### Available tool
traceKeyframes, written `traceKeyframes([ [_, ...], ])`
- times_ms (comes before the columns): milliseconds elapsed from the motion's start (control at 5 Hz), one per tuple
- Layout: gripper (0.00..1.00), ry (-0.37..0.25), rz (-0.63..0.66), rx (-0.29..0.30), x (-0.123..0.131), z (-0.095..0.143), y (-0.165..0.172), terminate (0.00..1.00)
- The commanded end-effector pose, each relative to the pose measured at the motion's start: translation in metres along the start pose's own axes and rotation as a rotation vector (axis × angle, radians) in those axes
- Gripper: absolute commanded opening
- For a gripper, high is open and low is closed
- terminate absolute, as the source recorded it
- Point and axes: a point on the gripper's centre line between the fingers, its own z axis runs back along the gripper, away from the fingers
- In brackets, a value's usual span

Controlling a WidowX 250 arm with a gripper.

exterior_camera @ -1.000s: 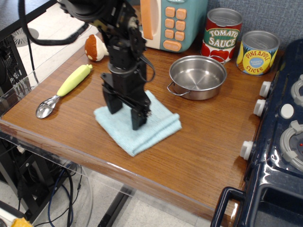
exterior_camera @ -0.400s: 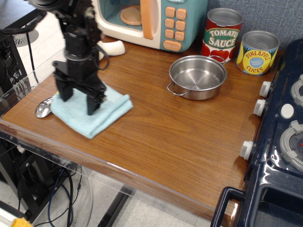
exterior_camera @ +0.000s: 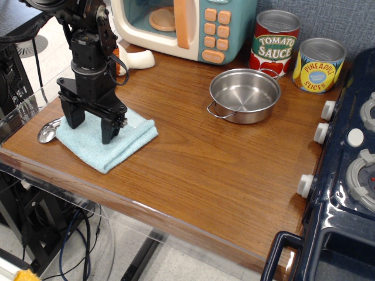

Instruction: PICK UP THE WHITE TOWEL AND PUT NEAR THE SPOON

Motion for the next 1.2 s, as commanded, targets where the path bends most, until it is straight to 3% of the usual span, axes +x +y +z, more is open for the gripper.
traceKeyframes([
  [0, 1.0, -0.2, -0.006, -0.05, 0.012, 0.066, -0.01, 0.0],
  [200, 1.0, -0.259, 0.01, -0.041, 0.011, 0.092, -0.009, 0.0],
  [800, 1.0, -0.259, 0.01, -0.041, 0.011, 0.092, -0.009, 0.0],
  [1000, 1.0, -0.259, 0.01, -0.041, 0.011, 0.092, -0.009, 1.0],
])
